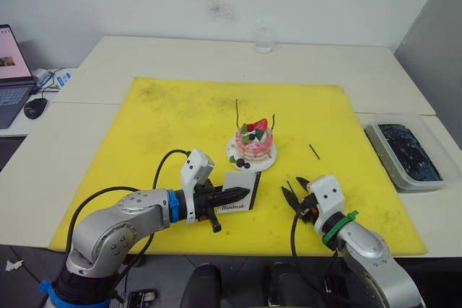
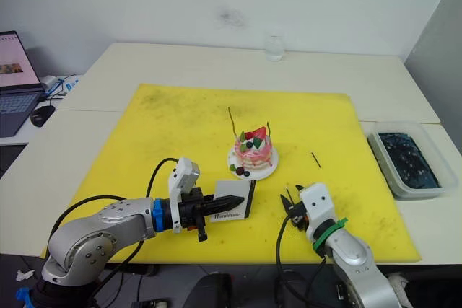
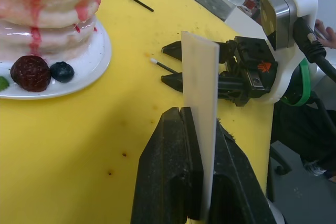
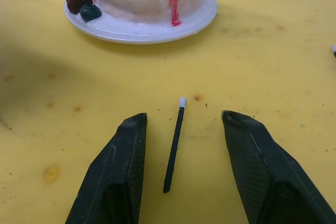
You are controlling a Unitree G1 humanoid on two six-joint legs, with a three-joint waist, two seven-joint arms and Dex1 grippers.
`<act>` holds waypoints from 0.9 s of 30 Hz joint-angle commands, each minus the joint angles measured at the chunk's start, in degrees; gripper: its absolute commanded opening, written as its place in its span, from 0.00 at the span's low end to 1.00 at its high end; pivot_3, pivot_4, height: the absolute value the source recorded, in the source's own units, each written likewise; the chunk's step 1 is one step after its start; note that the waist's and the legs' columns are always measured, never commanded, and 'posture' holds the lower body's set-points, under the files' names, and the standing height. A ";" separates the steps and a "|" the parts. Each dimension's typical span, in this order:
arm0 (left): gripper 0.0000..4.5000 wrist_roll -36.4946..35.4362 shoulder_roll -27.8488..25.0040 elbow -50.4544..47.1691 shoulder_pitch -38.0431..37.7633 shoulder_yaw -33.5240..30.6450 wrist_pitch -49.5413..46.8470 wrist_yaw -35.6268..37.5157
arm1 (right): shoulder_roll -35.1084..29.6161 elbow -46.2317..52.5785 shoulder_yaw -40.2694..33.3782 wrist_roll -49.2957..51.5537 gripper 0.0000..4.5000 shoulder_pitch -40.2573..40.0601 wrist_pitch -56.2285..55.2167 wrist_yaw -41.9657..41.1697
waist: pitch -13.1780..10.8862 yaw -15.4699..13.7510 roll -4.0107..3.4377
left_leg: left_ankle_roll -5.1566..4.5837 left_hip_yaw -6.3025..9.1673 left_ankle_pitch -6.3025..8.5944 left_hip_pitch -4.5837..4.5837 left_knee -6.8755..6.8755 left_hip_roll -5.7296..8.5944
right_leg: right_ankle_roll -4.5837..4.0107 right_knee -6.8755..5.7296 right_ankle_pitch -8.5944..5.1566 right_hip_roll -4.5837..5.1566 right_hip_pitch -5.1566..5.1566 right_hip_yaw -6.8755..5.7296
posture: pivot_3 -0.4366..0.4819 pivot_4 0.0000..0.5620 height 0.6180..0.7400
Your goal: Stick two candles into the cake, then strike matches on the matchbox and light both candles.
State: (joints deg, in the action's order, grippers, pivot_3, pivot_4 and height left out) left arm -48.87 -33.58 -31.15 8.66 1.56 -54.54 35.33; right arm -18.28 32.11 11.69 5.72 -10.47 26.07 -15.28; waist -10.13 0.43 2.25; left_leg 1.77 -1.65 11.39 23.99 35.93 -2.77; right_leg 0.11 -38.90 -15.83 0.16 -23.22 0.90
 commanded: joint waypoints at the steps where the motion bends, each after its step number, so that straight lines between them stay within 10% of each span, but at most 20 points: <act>1: 0.00 -0.76 -0.13 -1.49 -0.11 -1.52 0.52 -0.28 | 1.09 0.02 -0.45 -0.25 0.52 -0.31 0.07 0.70 | 0.00 0.00 0.00 | 0.00 0.00 0.00 0.00 0.00 0.00 | 0.00 -0.01 0.00 0.00 0.00 0.00 | 0.48 0.27 1.00; 6: 0.00 -0.61 0.17 -1.66 -0.29 -1.23 0.59 -0.37 | 1.97 -0.24 -0.44 -0.66 0.44 -0.53 2.01 1.49 | 0.01 0.01 0.00 | 0.00 -0.01 0.00 -0.02 0.01 0.00 | -0.01 -0.02 0.00 0.00 0.01 0.01 | 0.48 0.27 1.00; 12: 0.00 -0.16 0.19 -1.67 -0.47 -0.54 0.88 -0.12 | 1.93 1.02 -0.02 -0.91 0.00 0.01 5.60 1.68 | 0.05 0.00 0.04 | 0.00 -0.01 0.00 -0.04 0.01 0.01 | -0.06 -0.02 -0.03 0.01 0.02 0.01 | 0.48 0.27 1.00; 27: 0.00 -0.04 0.69 -1.52 -0.04 0.67 0.94 -0.25 | -0.42 4.37 -2.93 1.09 0.00 -1.14 6.31 -1.00 | 0.05 -0.06 0.04 | 0.00 -0.01 0.00 -0.03 0.01 0.02 | -0.06 -0.02 -0.03 0.02 0.03 0.00 | 0.48 0.27 1.00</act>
State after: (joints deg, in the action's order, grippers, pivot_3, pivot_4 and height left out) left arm -48.76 -33.28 -31.16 8.04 2.04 -54.52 34.85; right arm -17.93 35.03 10.32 6.01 -10.79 31.85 -15.92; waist -10.08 0.36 2.29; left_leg 1.76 -1.66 11.39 23.96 35.93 -2.74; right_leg 0.07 -38.92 -15.85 0.18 -23.20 0.90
